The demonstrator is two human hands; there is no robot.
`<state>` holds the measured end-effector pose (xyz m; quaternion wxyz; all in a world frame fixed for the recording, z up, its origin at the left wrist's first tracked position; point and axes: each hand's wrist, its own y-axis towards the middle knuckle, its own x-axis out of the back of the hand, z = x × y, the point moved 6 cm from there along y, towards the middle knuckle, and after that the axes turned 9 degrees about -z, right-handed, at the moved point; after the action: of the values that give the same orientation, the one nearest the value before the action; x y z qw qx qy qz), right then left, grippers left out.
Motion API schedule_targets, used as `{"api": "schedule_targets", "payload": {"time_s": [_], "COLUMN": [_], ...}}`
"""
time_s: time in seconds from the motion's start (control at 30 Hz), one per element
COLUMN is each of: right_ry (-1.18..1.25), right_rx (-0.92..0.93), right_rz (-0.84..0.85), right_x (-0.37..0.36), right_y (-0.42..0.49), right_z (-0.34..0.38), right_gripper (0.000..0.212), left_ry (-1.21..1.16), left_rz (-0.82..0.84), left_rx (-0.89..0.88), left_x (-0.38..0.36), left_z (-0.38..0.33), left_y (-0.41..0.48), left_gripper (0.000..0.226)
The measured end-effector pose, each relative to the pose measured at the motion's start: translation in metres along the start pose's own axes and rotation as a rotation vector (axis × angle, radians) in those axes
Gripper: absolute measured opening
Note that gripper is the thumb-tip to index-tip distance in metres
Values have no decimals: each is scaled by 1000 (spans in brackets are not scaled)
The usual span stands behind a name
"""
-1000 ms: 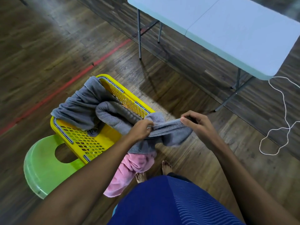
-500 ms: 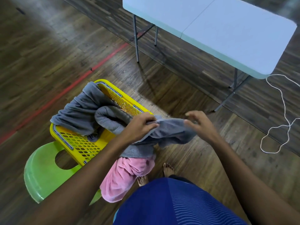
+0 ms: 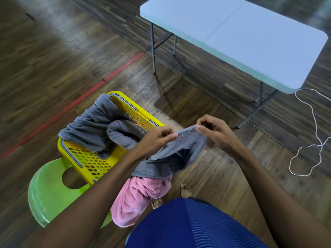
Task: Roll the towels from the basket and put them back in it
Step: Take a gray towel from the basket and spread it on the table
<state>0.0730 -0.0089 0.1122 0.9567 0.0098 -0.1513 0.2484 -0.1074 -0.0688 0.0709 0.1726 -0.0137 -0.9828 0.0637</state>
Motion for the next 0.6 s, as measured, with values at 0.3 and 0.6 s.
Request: {"api": "schedule_targets", "payload": {"time_s": [0.3,0.6], "right_ry": [-45,-108], "right_rx": [-63,-159], "right_rz": [-205,88], "right_x": [58,7], "right_y": [-15,-6], "right_z": [-31,-35], "right_gripper": [11,33], "left_ry": [125,264], "left_rz": [-119,-65], "left_rx": [85,-230], "left_x": [12,-10], "left_z": [55,-44], "left_y": [-24,8], "left_gripper": [25,20]}}
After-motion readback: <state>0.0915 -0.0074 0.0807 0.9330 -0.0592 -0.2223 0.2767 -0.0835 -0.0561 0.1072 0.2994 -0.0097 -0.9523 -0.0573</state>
